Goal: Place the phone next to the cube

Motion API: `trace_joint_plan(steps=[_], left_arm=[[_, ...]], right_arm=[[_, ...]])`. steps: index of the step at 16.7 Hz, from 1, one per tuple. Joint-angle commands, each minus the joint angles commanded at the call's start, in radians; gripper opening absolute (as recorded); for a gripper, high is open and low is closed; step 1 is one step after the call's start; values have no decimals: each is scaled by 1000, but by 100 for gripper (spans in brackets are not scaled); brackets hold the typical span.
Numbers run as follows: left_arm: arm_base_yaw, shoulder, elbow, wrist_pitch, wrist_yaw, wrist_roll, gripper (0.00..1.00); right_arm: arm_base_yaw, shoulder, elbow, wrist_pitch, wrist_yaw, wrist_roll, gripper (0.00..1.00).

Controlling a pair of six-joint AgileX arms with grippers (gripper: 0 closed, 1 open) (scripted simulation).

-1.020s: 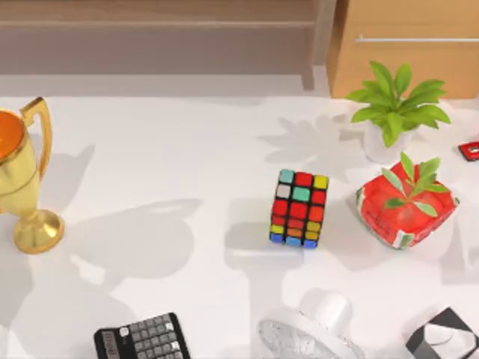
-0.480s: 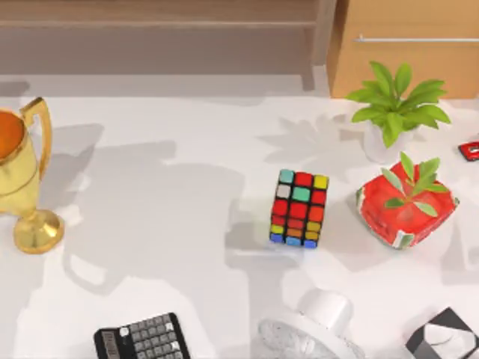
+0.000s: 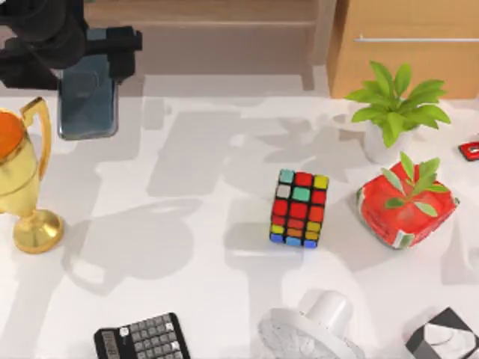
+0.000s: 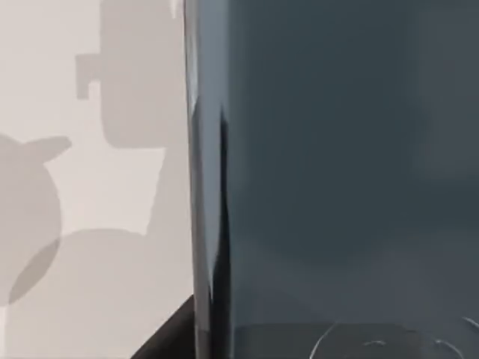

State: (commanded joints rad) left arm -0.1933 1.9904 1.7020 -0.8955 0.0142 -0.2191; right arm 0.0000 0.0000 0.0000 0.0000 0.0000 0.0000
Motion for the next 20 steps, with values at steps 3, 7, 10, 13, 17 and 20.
trace_joint_plan(steps=[3, 7, 10, 13, 17, 20], left_arm=[[-139, 54, -3, -73, 2, -119, 0], [-279, 98, -24, -164, -7, -239, 0], [-341, 112, -37, -207, -16, -290, 0], [-358, 115, -41, -220, -19, -305, 0], [-354, 111, -38, -218, -18, -302, 0], [-356, 110, -36, -217, -22, -303, 0]], right_arm=[[0, 0, 0, 0, 0, 0, 100], [0, 0, 0, 0, 0, 0, 100], [0, 0, 0, 0, 0, 0, 100], [0, 0, 0, 0, 0, 0, 100], [0, 0, 0, 0, 0, 0, 100], [0, 0, 0, 0, 0, 0, 100]])
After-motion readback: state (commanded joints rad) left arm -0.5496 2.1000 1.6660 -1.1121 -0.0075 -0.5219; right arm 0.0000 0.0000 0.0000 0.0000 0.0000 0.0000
